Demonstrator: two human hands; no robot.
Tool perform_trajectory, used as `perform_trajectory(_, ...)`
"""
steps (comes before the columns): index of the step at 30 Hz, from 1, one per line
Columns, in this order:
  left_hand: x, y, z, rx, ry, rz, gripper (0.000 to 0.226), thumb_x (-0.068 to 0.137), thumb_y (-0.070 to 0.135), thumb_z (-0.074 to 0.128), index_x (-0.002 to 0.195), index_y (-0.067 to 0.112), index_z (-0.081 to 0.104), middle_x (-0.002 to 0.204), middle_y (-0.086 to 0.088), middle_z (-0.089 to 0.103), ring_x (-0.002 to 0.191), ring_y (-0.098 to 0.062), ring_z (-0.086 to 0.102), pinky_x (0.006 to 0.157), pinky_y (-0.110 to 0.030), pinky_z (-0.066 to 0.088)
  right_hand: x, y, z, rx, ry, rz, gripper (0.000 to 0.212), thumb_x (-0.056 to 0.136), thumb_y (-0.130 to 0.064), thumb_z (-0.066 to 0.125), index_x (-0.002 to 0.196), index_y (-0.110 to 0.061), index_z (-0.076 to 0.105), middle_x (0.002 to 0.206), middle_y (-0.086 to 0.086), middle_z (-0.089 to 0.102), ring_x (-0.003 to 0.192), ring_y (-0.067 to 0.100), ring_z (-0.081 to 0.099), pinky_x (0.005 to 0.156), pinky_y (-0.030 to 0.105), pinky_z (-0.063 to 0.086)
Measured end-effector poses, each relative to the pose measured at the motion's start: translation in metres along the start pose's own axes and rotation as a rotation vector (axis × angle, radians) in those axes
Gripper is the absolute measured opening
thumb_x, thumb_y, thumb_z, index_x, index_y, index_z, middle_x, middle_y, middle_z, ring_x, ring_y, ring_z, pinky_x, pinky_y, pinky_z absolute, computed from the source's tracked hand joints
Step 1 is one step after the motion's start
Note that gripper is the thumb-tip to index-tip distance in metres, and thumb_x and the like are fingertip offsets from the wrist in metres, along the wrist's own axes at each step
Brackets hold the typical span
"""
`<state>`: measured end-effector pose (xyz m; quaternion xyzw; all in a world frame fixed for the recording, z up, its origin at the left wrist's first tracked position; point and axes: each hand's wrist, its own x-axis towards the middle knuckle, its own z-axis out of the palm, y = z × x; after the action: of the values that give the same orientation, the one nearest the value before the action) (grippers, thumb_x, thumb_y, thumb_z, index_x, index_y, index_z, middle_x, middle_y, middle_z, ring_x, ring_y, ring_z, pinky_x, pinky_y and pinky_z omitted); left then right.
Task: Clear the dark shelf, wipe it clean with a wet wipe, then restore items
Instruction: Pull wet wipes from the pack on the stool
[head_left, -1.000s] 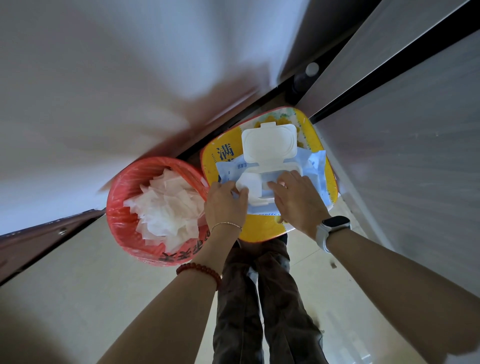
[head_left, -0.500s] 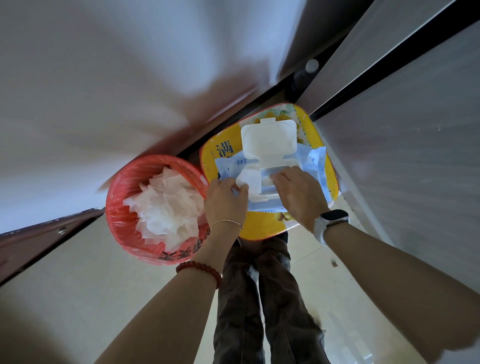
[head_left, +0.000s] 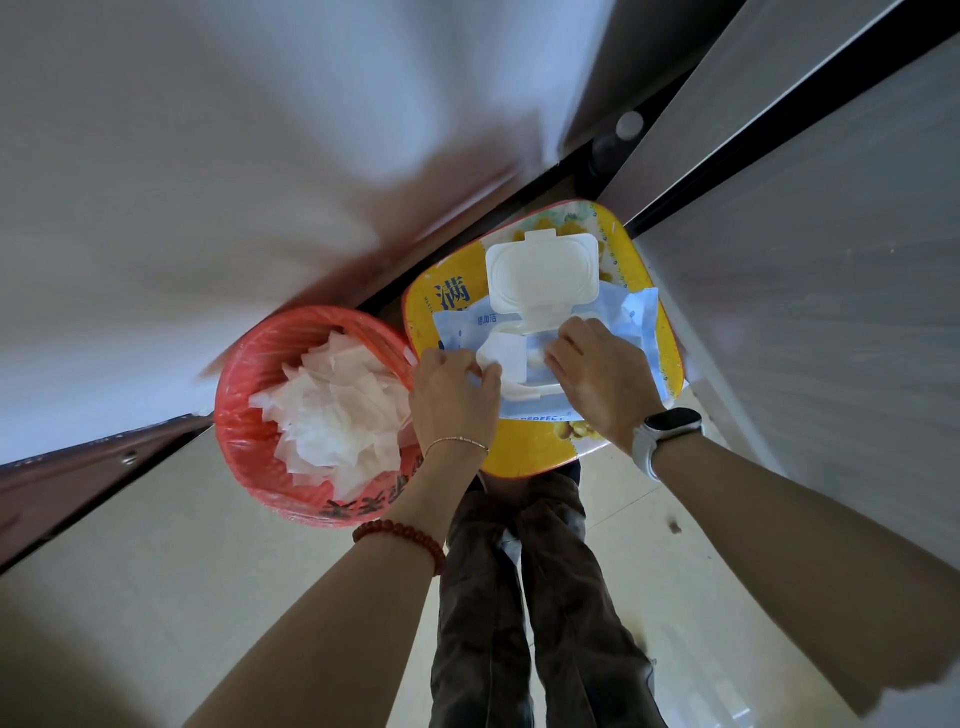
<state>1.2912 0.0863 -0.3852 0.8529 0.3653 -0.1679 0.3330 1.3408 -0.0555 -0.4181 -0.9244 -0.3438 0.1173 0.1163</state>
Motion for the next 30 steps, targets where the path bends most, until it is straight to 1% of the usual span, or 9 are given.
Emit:
perform_trajectory(10,0.001,0.002,-0.002,0.002,-0.025,-0.008,0.022,0.085,0.025,0.058,0.08,0.004,0.061,0.093,-0.005,0.043,0.092,-0.029,0.052,0.082,-0.036,0.041,0.008,-0.008,0.0,-0.205,-0.015,0.069,0.027,0.052,0.006,0.073,0.066,-0.004,0.052,0.063,0.012,0.049,0.046,0.022,0.043,0.039,0.019,0.021)
perform_trajectory(16,0.001,0.002,-0.002,0.007,-0.019,-0.01,0.023,0.086,0.025,0.057,0.079,0.004,0.06,0.091,-0.002,0.039,0.093,-0.028,0.051,0.08,-0.034,0.038,-0.001,-0.003,-0.02,0.197,-0.099,0.099,0.035,0.054,0.02,0.066,0.069,-0.005,0.047,0.069,0.011,0.041,0.048,0.02,0.03,0.036,0.023,0.018)
perform_trajectory(18,0.001,0.003,-0.001,0.027,-0.013,-0.019,0.022,0.086,0.025,0.056,0.08,0.004,0.06,0.091,-0.001,0.038,0.095,-0.027,0.05,0.082,-0.034,0.037,-0.012,-0.005,-0.035,0.384,-0.142,0.118,0.025,0.069,0.01,0.065,0.074,-0.005,0.045,0.076,0.007,0.037,0.053,0.023,0.034,0.042,0.03,0.025)
perform_trajectory(19,0.001,0.003,0.0,0.044,-0.01,-0.025,0.021,0.086,0.025,0.056,0.081,0.005,0.06,0.092,-0.002,0.039,0.096,-0.027,0.05,0.083,-0.035,0.037,-0.016,-0.007,-0.044,0.497,-0.126,0.131,0.013,0.081,-0.003,0.057,0.077,-0.004,0.045,0.078,0.006,0.037,0.058,0.024,0.037,0.048,0.032,0.032)
perform_trajectory(20,0.001,0.004,0.0,0.062,-0.01,-0.03,0.021,0.086,0.025,0.055,0.082,0.005,0.059,0.093,-0.004,0.042,0.097,-0.027,0.049,0.084,-0.036,0.038,-0.016,-0.008,-0.054,0.597,-0.053,0.194,0.014,0.088,-0.016,0.044,0.079,-0.005,0.044,0.079,0.005,0.038,0.064,0.021,0.038,0.056,0.028,0.035)
perform_trajectory(22,0.001,0.007,-0.001,0.114,-0.026,-0.048,0.022,0.087,0.026,0.053,0.084,0.006,0.059,0.101,-0.01,0.048,0.1,-0.028,0.049,0.086,-0.038,0.038,-0.007,-0.003,-0.076,0.715,0.158,0.445,0.031,0.09,-0.03,0.029,0.085,-0.004,0.047,0.077,0.001,0.041,0.071,0.015,0.04,0.061,0.02,0.032)
perform_trajectory(25,-0.001,0.01,-0.005,0.178,-0.044,-0.066,0.025,0.088,0.028,0.05,0.09,0.005,0.06,0.107,-0.012,0.05,0.102,-0.029,0.049,0.085,-0.039,0.038,0.008,0.016,-0.111,0.759,0.408,0.744,0.018,0.096,-0.013,0.033,0.093,-0.003,0.048,0.071,-0.009,0.04,0.071,0.017,0.04,0.061,0.018,0.027)
perform_trajectory(28,-0.003,0.015,-0.011,0.189,-0.083,-0.083,0.026,0.088,0.029,0.05,0.094,0.006,0.059,0.108,-0.014,0.051,0.104,-0.03,0.049,0.085,-0.04,0.039,0.014,0.017,-0.138,0.756,0.485,0.763,0.013,0.095,-0.002,0.035,0.086,-0.01,0.041,0.068,-0.01,0.038,0.06,0.007,0.036,0.054,0.008,0.031)
perform_trajectory(30,-0.006,0.018,-0.017,0.175,-0.152,-0.106,0.032,0.086,0.033,0.055,0.108,0.009,0.055,0.115,-0.012,0.05,0.112,-0.029,0.046,0.09,-0.042,0.038,0.012,0.009,-0.147,0.767,0.456,0.712,0.01,0.095,-0.005,0.036,0.088,-0.012,0.039,0.07,-0.011,0.04,0.059,0.005,0.038,0.057,0.002,0.03)
